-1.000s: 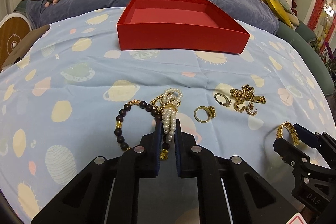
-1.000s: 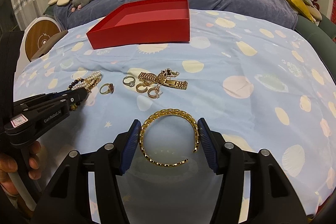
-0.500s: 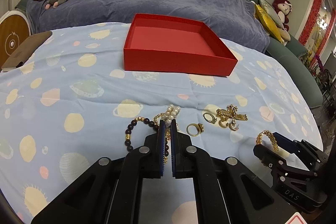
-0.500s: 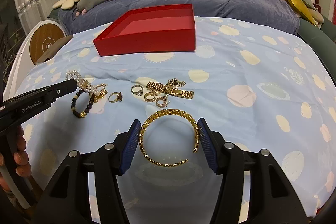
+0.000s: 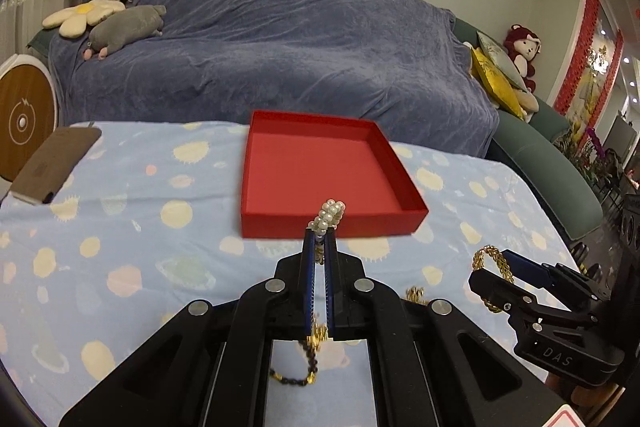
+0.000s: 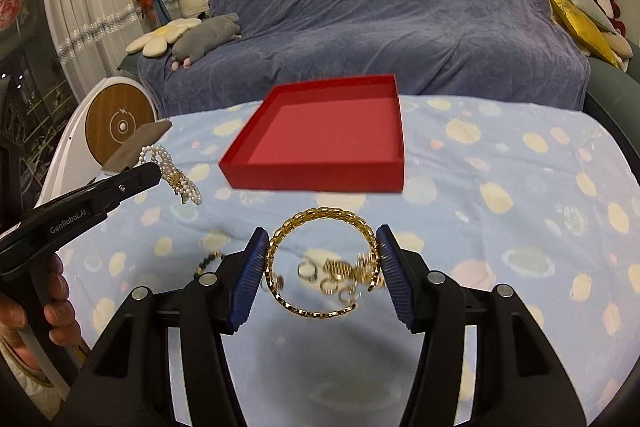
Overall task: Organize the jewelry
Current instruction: 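Carry both bracelets into the red box and open both tools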
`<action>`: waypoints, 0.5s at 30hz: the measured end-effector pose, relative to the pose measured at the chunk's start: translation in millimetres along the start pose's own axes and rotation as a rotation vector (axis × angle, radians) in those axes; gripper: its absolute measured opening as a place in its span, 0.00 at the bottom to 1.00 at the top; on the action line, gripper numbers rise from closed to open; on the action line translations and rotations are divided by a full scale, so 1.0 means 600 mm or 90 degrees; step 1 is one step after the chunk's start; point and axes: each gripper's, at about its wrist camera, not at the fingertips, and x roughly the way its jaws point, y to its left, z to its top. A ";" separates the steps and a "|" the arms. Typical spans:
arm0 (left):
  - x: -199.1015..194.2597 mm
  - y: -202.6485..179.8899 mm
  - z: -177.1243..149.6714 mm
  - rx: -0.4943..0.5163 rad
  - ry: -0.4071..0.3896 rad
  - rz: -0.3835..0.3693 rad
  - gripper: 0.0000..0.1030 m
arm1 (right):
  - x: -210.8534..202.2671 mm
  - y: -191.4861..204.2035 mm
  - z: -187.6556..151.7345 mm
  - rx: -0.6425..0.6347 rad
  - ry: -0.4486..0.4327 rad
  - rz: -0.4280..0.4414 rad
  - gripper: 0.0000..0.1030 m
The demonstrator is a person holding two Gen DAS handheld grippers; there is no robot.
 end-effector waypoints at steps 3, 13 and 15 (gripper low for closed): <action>0.016 -0.001 0.063 0.018 -0.027 0.004 0.02 | 0.025 -0.006 0.073 -0.008 -0.024 -0.004 0.52; 0.192 0.043 0.219 0.010 -0.034 0.023 0.02 | 0.229 -0.056 0.248 0.034 0.004 0.001 0.52; 0.241 0.057 0.234 -0.001 -0.011 0.021 0.02 | 0.275 -0.067 0.266 0.046 0.020 -0.003 0.52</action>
